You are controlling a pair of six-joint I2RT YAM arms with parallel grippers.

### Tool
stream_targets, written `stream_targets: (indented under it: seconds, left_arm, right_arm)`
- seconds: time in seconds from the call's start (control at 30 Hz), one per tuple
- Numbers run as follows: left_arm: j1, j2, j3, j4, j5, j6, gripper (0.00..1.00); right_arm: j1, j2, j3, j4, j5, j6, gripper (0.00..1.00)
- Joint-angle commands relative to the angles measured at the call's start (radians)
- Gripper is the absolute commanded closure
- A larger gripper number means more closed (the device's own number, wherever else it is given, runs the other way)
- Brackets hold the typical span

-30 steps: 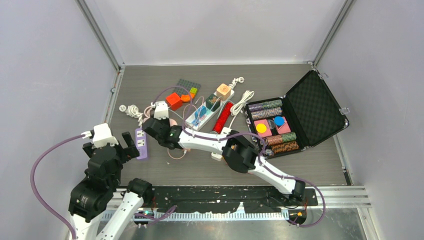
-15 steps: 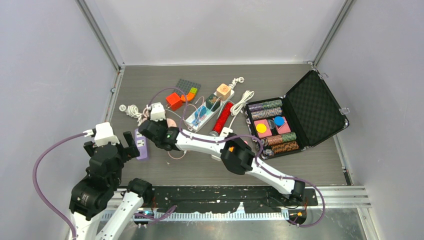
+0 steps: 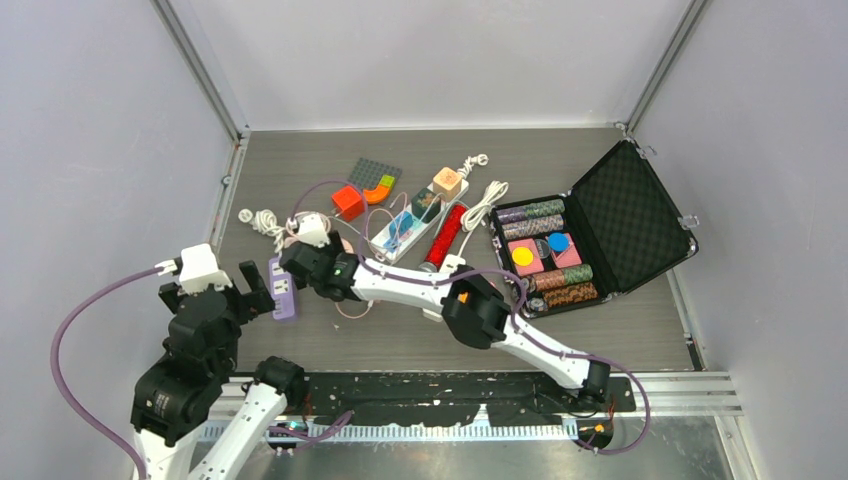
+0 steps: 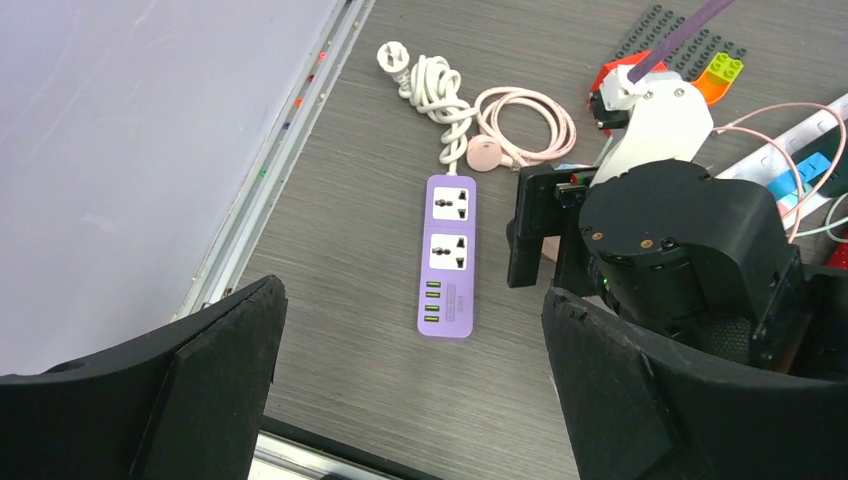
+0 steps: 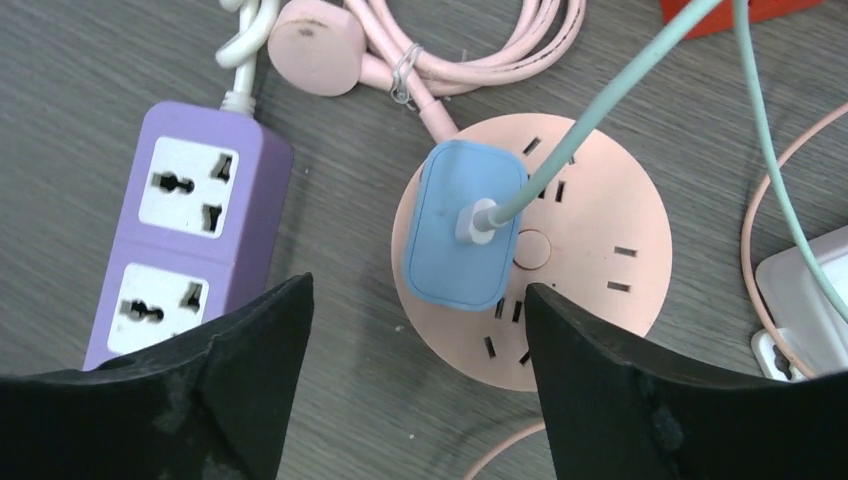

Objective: Insert the plug
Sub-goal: Press the plug into the socket, then pick up the plug from the socket.

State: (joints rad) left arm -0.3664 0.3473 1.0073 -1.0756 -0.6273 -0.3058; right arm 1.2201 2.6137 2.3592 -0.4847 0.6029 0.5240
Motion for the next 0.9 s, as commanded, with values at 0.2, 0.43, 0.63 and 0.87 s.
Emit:
stream_targets:
  seconds: [0.2,0.43,0.63,0.87]
  left_arm:
    - [-0.003,0.011,0.037,-0.002,0.002,-0.013,0.0]
    - [-0.003,-0.005,0.009,0.016,0.106,-0.016,0.0]
    - [-0.003,-0.026,-0.107,0.042,0.273,-0.142,0.02]
    - [-0.003,0.009,-0.164,0.057,0.245,-0.295,0.09]
  right_arm:
    - [-0.054,-0.3,-0.209,0.036,-0.134,-0.005,0.14]
    - [-0.078,-0.581,-0.538,0.071,-0.254,-0.03,0.19]
    - [-0.122,-0.749,-0.783,0.128,-0.391,-0.054,0.28]
    - [-0.09,-0.637,-0.66,0.125,-0.406,-0.139,0.21]
